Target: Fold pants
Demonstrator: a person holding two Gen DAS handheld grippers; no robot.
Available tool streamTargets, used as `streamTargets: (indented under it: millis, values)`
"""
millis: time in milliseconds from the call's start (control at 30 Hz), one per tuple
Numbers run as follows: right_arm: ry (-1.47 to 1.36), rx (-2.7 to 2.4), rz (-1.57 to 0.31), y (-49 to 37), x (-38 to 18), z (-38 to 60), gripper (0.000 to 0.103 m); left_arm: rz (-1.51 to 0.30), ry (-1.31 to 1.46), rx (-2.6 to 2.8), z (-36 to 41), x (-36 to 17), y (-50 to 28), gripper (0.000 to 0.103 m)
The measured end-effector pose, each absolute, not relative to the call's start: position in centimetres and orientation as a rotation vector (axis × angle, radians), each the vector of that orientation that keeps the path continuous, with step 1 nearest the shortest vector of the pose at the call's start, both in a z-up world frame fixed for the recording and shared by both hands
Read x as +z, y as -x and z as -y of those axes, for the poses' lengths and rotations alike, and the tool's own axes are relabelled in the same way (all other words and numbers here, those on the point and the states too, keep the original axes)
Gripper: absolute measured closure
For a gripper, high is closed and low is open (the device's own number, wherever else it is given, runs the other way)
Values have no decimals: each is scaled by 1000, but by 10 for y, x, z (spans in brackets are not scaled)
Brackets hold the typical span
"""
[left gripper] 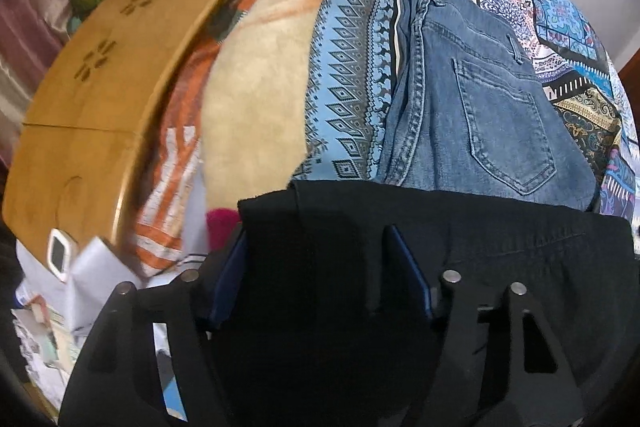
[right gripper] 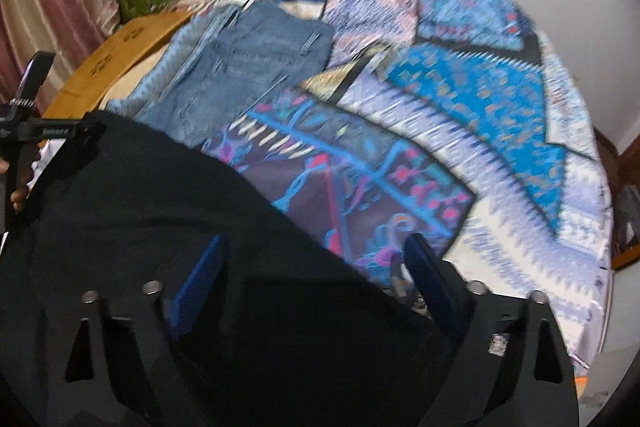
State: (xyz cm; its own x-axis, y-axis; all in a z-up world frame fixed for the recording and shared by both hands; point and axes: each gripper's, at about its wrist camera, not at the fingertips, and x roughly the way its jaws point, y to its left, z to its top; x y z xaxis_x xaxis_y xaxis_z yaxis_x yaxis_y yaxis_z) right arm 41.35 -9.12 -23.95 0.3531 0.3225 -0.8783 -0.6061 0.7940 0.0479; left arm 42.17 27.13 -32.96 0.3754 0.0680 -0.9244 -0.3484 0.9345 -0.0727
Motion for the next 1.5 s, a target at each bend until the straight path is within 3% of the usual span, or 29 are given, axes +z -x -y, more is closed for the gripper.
streamTargets:
  millis: [67,133,167,300,400,633,967,1500]
  values:
    - [274,638,-1080,-414,-249,89,39,-1154,285,257,-270,-330,-421,46]
    - [238,641,-1082,-416,-250,91,39,-1148,264,257,-266,-328,-420,52]
    - [224,647,-1085,-418,-250,92,45,-1144,252,257,-264,-326,-419,55]
    - [236,672,-1067,-412,-249,89,74,-1127,230,260,-257,-315,-412,79]
    - [275,676,-1053,-407,-249,81,94,-1129,209,263,-252,-307,-405,84]
    - [278,631,-972,-399,-228,87,98,-1046,163,265,-246,-260,-388,87]
    - [237,570,-801,-380,-149,109,98,-883,159,218,-231,-175,-371,88]
    - [247,621,-779,-260,-131,126,98,-858,143,209,-222,-156,-241,88]
